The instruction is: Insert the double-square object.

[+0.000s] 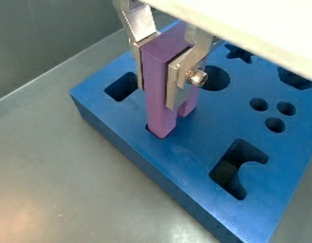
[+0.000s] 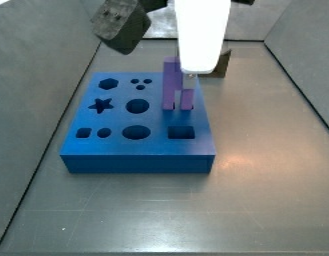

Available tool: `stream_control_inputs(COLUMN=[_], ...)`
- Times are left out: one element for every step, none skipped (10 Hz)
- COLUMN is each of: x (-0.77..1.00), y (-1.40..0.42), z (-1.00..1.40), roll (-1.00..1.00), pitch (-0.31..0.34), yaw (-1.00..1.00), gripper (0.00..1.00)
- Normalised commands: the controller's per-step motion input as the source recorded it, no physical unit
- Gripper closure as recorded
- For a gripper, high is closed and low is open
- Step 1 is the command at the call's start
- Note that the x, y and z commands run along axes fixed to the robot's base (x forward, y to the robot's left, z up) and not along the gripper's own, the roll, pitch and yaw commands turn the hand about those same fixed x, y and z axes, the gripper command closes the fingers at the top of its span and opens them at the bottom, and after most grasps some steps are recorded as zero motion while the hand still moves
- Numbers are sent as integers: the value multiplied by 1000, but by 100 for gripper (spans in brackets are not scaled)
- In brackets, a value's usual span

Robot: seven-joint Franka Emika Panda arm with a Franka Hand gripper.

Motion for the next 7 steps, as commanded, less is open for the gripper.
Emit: stream_control_inputs(x=[0,-83,-140,-183,-51,0,0], y=[-40,-89,-20,-3,0,3,0], z=[-369,-357,-311,-260,-83,0,0], roll=[0,0,0,34,-4,-26,0], pitch=[-77,-124,-159,-164,-141,-29,0], yaw=[-31,-89,-71,-17,0,0,0], gripper=[100,100,100,100,100,100,100])
